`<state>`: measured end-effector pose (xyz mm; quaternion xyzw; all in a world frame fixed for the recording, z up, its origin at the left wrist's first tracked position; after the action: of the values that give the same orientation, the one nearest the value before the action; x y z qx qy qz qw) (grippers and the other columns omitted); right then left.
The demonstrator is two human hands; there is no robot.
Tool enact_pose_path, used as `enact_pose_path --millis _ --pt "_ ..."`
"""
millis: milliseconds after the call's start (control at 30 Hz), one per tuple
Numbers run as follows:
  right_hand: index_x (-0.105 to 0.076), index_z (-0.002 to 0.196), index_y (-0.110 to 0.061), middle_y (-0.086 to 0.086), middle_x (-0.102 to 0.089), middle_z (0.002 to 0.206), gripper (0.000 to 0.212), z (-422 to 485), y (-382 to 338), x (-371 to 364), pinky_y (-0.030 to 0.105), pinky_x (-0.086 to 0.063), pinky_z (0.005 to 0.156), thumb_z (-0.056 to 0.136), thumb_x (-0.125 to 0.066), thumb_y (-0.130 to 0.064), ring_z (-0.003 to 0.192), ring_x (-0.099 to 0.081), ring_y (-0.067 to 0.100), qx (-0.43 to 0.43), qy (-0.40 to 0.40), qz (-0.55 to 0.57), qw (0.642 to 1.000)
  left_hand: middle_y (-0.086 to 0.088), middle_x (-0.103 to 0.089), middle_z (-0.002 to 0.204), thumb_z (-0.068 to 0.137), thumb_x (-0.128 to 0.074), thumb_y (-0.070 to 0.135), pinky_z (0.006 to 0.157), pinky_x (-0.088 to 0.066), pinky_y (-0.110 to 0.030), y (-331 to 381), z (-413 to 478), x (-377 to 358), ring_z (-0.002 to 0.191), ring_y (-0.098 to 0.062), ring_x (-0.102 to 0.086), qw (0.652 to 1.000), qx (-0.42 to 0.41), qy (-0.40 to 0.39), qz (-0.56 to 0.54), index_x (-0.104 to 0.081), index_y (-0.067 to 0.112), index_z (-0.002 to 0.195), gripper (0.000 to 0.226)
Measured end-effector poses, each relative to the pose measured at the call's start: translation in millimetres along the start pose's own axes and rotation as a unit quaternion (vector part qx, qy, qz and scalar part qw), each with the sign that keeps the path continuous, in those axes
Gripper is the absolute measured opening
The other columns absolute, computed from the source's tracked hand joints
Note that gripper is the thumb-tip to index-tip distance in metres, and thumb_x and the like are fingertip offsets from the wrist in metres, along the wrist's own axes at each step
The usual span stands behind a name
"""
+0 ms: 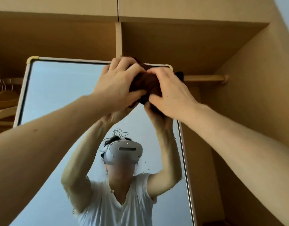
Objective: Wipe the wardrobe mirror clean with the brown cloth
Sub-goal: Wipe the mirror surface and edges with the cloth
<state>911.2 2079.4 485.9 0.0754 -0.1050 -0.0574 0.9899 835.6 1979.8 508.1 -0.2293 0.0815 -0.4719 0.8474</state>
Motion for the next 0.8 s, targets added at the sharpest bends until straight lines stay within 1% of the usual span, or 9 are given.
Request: enact_pose_path --millis 100,200,333,433,500,567,633,700,800 --pt "-0.042 0.134 -0.018 0.006 -0.044 0.132 0.061 -52.0 -10.4 -10.8 0.032 -0.033 0.097 0.077 -0.066 -0.020 0.119 -0.045 0.028 -0.008 0.010 -0.009 1.000 -0.004 -0.049 0.130 0.075 -0.051 0.053 0.096 -0.030 -0.042 21.7 -42.9 -1.4 0.123 -0.029 -0.038 0.999 -0.035 -0.007 -0.012 -0.057 0.023 0.122 0.057" --pt "-0.042 0.135 -0.017 0.007 -0.042 0.138 0.066 -120.2 -22.8 -26.3 0.037 -0.040 0.103 0.078 -0.073 -0.029 0.122 -0.048 0.027 -0.034 -0.004 -0.031 0.999 -0.006 -0.050 0.132 0.077 -0.053 0.052 0.097 -0.033 -0.046 47.7 -91.5 -7.5 0.124 -0.031 -0.041 0.995 -0.090 -0.045 -0.023 -0.056 0.023 0.122 0.054" --pt "-0.048 0.129 -0.012 0.015 -0.052 0.130 0.069 -180.3 -37.0 -34.5 0.039 -0.053 0.090 0.071 -0.078 -0.036 0.114 -0.058 0.029 -0.037 -0.025 -0.072 0.996 -0.005 -0.051 0.133 0.088 -0.046 0.049 0.098 -0.033 -0.042 73.5 -137.4 -13.2 0.127 -0.028 -0.041 0.984 -0.158 -0.067 -0.044 -0.056 0.024 0.123 0.044" --pt "-0.054 0.125 -0.009 0.015 -0.058 0.122 0.064 -158.3 -29.6 -24.2 0.034 -0.055 0.077 0.072 -0.078 -0.036 0.103 -0.064 0.029 -0.029 -0.027 -0.113 0.993 -0.005 -0.050 0.134 0.084 -0.053 0.050 0.097 -0.033 -0.043 67.0 -116.4 -13.3 0.128 -0.027 -0.041 0.983 -0.163 -0.082 -0.025 -0.057 0.025 0.124 0.048" --pt "-0.052 0.127 -0.009 0.013 -0.058 0.120 0.059 -121.7 -20.5 -9.8 0.033 -0.054 0.070 0.077 -0.073 -0.032 0.099 -0.064 0.029 -0.026 -0.004 -0.133 0.991 -0.004 -0.048 0.137 0.081 -0.057 0.049 0.099 -0.032 -0.045 56.4 -80.4 -11.4 0.130 -0.027 -0.038 0.989 -0.130 -0.075 -0.011 -0.056 0.025 0.127 0.051" --pt "-0.043 0.134 -0.014 0.008 -0.054 0.124 0.054 -85.7 -12.7 1.1 0.036 -0.052 0.074 0.087 -0.062 -0.033 0.103 -0.060 0.028 -0.029 0.001 -0.123 0.992 -0.003 -0.046 0.140 0.079 -0.063 0.043 0.104 -0.028 -0.047 45.4 -47.7 -9.6 0.134 -0.026 -0.033 0.994 -0.079 -0.066 -0.030 -0.056 0.025 0.128 0.053" --pt "-0.037 0.136 -0.019 0.006 -0.053 0.128 0.052 -70.0 -8.6 4.0 0.038 -0.052 0.079 0.091 -0.056 -0.035 0.105 -0.059 0.026 -0.040 0.001 -0.107 0.993 -0.003 -0.045 0.142 0.079 -0.064 0.040 0.107 -0.026 -0.048 41.1 -35.3 -9.8 0.138 -0.025 -0.029 0.996 -0.050 -0.057 -0.054 -0.056 0.023 0.130 0.054" --pt "-0.040 0.135 -0.018 0.006 -0.056 0.125 0.052 -80.4 -12.0 3.0 0.036 -0.050 0.077 0.089 -0.059 -0.034 0.102 -0.060 0.026 -0.045 0.003 -0.120 0.992 -0.005 -0.045 0.143 0.079 -0.066 0.037 0.108 -0.029 -0.050 45.0 -46.1 -10.7 0.138 -0.028 -0.029 0.995 -0.063 -0.051 -0.057 -0.056 0.020 0.130 0.055" --pt "-0.057 0.124 -0.008 0.012 -0.065 0.111 0.055 -134.8 -22.5 -8.2 0.033 -0.054 0.068 0.076 -0.076 -0.027 0.086 -0.068 0.029 -0.052 -0.012 -0.115 0.992 -0.009 -0.048 0.141 0.079 -0.068 0.036 0.106 -0.033 -0.049 65.0 -91.8 -14.9 0.136 -0.031 -0.036 0.989 -0.116 -0.049 -0.077 -0.060 0.016 0.127 0.053"
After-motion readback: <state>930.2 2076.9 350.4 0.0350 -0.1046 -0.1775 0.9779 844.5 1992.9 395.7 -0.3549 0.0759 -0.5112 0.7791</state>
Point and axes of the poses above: each hand's wrist, its own z-axis towards the middle knuckle, its own x-axis out of the back of the hand, y = z × x, the point moved 7 cm from there along z, towards the middle knuckle
